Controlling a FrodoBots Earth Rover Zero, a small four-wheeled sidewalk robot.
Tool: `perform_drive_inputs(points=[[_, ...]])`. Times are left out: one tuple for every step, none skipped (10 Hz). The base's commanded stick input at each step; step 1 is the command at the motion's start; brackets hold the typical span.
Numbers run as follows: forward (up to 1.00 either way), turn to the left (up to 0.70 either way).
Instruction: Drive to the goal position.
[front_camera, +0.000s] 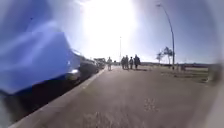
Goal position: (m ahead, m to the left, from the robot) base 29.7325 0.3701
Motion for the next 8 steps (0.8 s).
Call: perform_drive_inputs(points=[[1.00, -0.02], [1.00, -0.21], [1.00, 0.00], [1.00, 0.00], [1.00, 0.00], [1.00, 0.00], [1.00, 0.00], [1.00, 0.00]])
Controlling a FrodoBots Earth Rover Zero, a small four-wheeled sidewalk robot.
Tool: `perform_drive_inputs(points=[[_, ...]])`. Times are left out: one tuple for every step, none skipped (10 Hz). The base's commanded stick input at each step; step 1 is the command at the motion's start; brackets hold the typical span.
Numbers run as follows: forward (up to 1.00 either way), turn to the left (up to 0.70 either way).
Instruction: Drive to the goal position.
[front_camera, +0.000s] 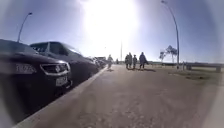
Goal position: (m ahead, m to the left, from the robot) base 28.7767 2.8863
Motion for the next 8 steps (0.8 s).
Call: perform_drive_inputs(points=[[1.00, 0.00], [1.00, 0.00], [1.00, 0.00], [1.00, 0.00], [1.00, 0.00], [1.00, 0.00], [1.00, 0.00], [1.00, 0.00]])
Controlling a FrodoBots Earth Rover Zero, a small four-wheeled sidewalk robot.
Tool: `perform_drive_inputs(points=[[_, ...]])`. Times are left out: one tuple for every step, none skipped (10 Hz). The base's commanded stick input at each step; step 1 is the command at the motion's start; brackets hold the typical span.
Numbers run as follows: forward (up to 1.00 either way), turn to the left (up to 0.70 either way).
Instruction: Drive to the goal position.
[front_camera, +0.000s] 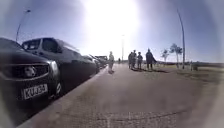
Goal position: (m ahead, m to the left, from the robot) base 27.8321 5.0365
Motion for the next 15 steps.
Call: perform_drive_inputs(points=[[1.00, 0.00], [1.00, 0.00], [1.00, 0.00], [1.00, 0.00], [1.00, 0.00], [1.00, 0.00], [1.00, 0.00], [1.00, 0.00], [1.00, 0.00], [1.00, -0.02], [1.00, -0.06], [1.00, -0.40], [1.00, -0.40], [1.00, -0.40], [1.00, 0.00]])
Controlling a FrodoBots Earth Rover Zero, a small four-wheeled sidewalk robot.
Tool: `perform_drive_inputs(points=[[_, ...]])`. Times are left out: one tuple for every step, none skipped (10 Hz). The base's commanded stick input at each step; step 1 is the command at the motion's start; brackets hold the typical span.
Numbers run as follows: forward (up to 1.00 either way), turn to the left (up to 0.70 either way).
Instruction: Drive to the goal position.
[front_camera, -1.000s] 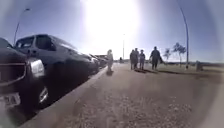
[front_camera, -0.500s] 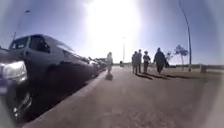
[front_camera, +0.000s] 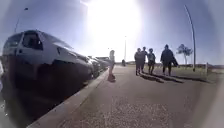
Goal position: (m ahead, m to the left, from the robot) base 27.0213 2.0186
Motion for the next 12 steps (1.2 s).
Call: perform_drive_inputs(points=[[1.00, 0.00], [1.00, -0.40], [1.00, -0.40], [1.00, 0.00], [1.00, 0.00], [1.00, 0.00], [1.00, 0.00], [1.00, 0.00], [1.00, 0.00], [1.00, 0.00], [1.00, 0.00], [1.00, 0.00]])
